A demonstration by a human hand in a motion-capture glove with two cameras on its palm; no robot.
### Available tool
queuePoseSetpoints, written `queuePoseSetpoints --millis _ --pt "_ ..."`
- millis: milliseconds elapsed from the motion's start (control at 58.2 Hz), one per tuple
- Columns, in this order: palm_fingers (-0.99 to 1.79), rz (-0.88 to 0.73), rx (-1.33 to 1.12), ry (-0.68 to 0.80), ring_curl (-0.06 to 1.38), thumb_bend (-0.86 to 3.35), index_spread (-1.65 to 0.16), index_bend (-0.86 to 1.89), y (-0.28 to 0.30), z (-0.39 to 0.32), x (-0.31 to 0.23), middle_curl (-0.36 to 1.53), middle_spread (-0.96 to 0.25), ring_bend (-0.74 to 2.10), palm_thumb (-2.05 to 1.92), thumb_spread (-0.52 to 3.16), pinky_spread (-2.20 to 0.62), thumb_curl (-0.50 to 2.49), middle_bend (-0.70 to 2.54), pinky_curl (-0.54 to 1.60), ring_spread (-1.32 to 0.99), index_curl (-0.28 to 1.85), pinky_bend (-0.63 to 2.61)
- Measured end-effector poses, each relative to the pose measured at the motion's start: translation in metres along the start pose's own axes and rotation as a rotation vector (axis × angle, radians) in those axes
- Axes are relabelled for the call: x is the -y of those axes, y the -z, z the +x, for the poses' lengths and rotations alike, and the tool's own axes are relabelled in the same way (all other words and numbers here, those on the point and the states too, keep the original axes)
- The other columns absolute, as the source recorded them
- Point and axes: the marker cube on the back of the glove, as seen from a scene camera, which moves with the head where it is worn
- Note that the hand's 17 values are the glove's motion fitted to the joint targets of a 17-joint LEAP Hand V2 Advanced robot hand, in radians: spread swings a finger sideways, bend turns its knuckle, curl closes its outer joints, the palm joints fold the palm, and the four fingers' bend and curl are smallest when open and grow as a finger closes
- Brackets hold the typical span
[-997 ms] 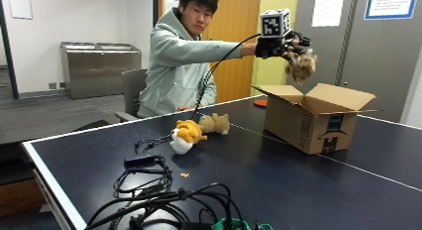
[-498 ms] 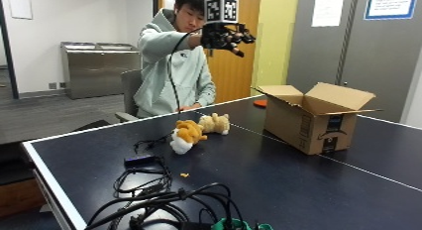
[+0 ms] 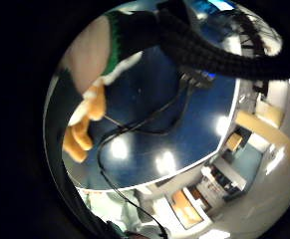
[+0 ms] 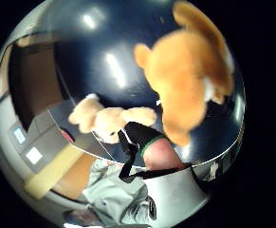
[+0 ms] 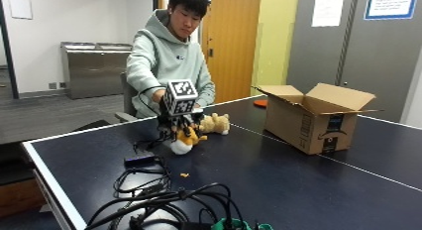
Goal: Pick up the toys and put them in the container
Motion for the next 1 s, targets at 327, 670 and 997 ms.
queuePoseSetpoints --millis 327,670,997 --pt "0.79 -0.012 -0.140 0.013 0.36 0.23 -0.30 0.46 0.015 0.003 0.028 0.11 -0.11 0.78 0.61 1.17 -0.31 0.53 0.26 0.39 -0.17 0.45 1.19" --pt "0.91 0.126 -0.211 0.270 0.48 0.13 -0.31 0.50 0.215 -0.147 -0.058 0.21 -0.26 0.88 0.71 0.70 -0.41 0.70 0.42 0.45 -0.34 0.67 1.18" --pt "0.75 0.660 -0.125 0.270 0.53 0.04 -0.32 0.41 0.299 -0.281 0.009 0.27 -0.29 0.91 0.71 0.58 -0.42 0.79 0.38 0.48 -0.36 0.84 1.23"
